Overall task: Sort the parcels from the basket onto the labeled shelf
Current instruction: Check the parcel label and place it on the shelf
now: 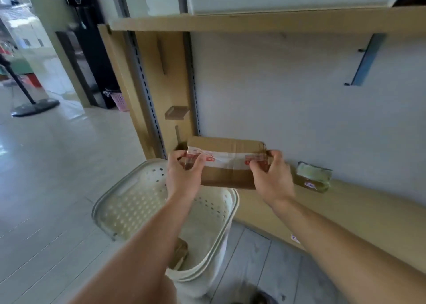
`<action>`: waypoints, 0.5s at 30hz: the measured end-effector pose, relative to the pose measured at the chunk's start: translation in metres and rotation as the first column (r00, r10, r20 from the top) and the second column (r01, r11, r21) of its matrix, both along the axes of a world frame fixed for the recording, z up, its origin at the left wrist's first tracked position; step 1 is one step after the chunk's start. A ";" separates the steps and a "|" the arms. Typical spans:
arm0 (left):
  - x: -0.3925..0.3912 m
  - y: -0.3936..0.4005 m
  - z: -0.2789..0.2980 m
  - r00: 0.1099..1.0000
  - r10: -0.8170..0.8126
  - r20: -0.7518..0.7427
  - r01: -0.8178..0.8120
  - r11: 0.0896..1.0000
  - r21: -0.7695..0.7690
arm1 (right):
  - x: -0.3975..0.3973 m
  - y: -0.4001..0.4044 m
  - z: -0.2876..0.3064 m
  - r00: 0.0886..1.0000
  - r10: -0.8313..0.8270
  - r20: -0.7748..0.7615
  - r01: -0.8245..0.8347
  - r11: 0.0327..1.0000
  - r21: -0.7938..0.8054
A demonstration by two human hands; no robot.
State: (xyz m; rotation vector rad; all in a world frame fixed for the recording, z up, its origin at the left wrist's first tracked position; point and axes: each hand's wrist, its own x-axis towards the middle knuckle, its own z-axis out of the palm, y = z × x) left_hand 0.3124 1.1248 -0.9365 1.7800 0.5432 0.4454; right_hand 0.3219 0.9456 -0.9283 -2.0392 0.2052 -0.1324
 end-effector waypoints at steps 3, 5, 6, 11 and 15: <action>0.006 -0.062 0.004 0.988 -0.118 0.099 0.117 0.993 0.018 | 0.000 -0.056 0.011 0.989 -0.128 0.069 0.128 0.992 0.003; 0.013 -0.100 0.006 0.970 -0.188 0.152 0.185 0.982 0.038 | -0.001 -0.091 0.016 0.968 -0.236 0.087 0.231 0.971 0.063; 0.018 -0.116 0.007 0.959 -0.226 0.172 0.219 0.974 0.060 | -0.003 -0.106 0.018 0.956 -0.281 0.089 0.271 0.956 0.110; 0.036 -0.183 0.014 0.890 -0.378 0.255 0.368 0.926 0.089 | -0.014 -0.176 0.016 0.869 -0.468 0.161 0.415 0.867 0.275; 0.045 -0.224 0.023 0.853 -0.429 0.299 0.436 0.899 0.046 | -0.031 -0.212 0.012 0.817 -0.539 0.204 0.466 0.827 0.316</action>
